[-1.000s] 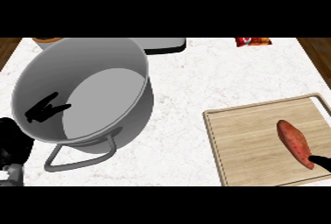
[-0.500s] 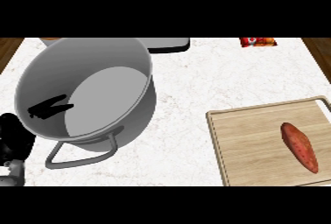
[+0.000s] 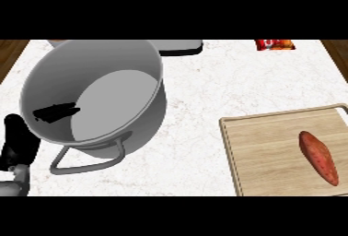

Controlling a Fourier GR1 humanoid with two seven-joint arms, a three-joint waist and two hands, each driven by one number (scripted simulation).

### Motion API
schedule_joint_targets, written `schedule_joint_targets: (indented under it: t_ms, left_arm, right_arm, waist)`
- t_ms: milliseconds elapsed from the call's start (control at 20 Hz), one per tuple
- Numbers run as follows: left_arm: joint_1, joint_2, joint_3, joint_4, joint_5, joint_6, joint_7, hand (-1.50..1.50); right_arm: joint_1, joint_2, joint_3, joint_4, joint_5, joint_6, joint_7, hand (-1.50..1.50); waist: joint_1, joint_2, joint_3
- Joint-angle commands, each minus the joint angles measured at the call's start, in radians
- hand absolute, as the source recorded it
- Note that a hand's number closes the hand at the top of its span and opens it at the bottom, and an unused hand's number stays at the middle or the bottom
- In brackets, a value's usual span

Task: Pick the sweet potato from the tray and place it in the pot

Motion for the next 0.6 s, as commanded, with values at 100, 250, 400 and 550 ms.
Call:
schedule_joint_targets:
  t_ms: [100, 250, 400, 550]
  left_arm:
    - [-0.016, 0.006, 0.023, 0.086, -0.027, 0.029, 0.129, 0.00]
    - [0.022, 0.017, 0.036, 0.118, -0.019, -0.006, 0.069, 0.00]
    - [-0.026, 0.012, 0.037, 0.095, -0.041, 0.024, 0.148, 0.00]
    - [0.004, -0.009, 0.026, 0.091, -0.050, 0.017, 0.113, 0.00]
  right_arm:
    - [-0.007, 0.043, 0.037, 0.007, 0.033, 0.016, 0.064, -1.50]
    - [-0.021, 0.093, 0.091, 0.086, 0.107, 0.007, 0.015, -1.50]
    - [-0.042, 0.122, 0.096, 0.115, 0.120, 0.019, 0.001, -1.50]
    - [-0.063, 0.155, 0.112, 0.174, 0.156, 0.035, -0.043, -1.50]
  waist:
    - [0.006, 0.013, -0.005]
    - [0.015, 0.015, -0.005]
    - [0.007, 0.013, -0.005]
    - [0.008, 0.012, -0.005]
